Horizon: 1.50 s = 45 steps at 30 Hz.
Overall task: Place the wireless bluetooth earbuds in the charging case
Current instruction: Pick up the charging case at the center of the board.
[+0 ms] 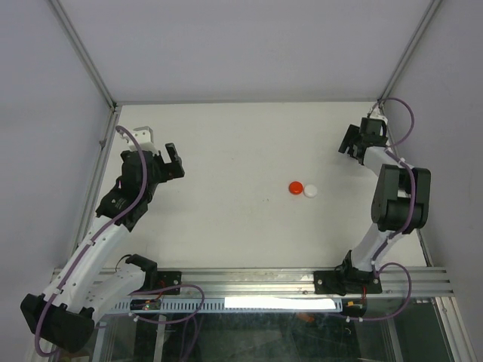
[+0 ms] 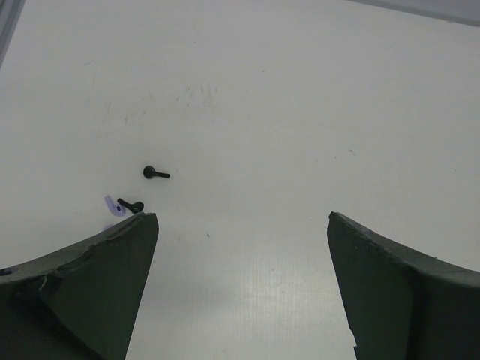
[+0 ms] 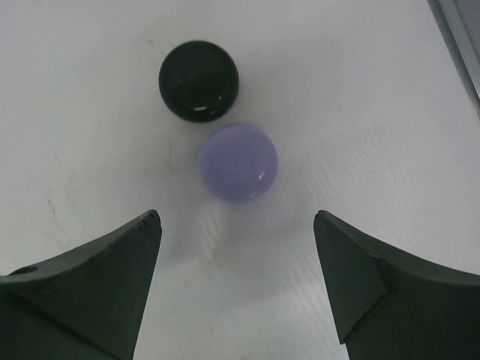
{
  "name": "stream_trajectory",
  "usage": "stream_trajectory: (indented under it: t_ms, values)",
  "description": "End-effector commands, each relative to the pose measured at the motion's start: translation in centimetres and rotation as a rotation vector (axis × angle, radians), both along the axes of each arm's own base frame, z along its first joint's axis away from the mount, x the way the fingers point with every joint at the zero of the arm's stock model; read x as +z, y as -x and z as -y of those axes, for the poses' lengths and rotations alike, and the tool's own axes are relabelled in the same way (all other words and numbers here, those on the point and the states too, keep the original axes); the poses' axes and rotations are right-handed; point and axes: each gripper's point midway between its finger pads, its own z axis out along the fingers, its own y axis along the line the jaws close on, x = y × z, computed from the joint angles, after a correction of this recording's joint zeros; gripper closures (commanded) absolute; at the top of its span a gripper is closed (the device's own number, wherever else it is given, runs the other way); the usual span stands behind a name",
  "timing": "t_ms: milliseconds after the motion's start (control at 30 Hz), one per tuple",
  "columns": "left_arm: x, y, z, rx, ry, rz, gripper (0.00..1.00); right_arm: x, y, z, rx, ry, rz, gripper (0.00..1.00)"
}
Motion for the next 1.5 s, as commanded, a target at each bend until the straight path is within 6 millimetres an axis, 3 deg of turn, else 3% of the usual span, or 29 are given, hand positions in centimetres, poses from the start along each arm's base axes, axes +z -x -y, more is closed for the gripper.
stream_trajectory:
  t_ms: [0,300,633,867,1200,1467]
  values:
    - [0.7,-0.3,0.3,-0.025,0.032,0.032,0.01,0.3,-4.1,1.3,0.080,0.015,0.025,0.15]
    - [0.4,-0.6,0.3,-0.038,0.041,0.018,0.01,-2.0,-5.6,1.9,0.152,-0.014,-0.033,0.22]
    - [0.3,-0.6,0.5,-0.054,0.055,0.016,0.01,-4.2,-5.3,1.3,0.196,-0.045,-0.110,0.34]
    - [0.7,-0.3,1.2,-0.111,0.072,0.027,0.01,-3.0,-3.9,0.4,0.206,-0.072,-0.100,0.47]
    - [1.5,0.6,4.6,-0.317,0.121,0.061,0.01,0.1,-0.2,-7.2,0.348,-0.158,-0.010,0.50]
    - [2.4,1.7,7.6,-0.482,0.205,0.092,0.01,3.4,3.2,-16.2,0.603,-0.161,0.056,0.49]
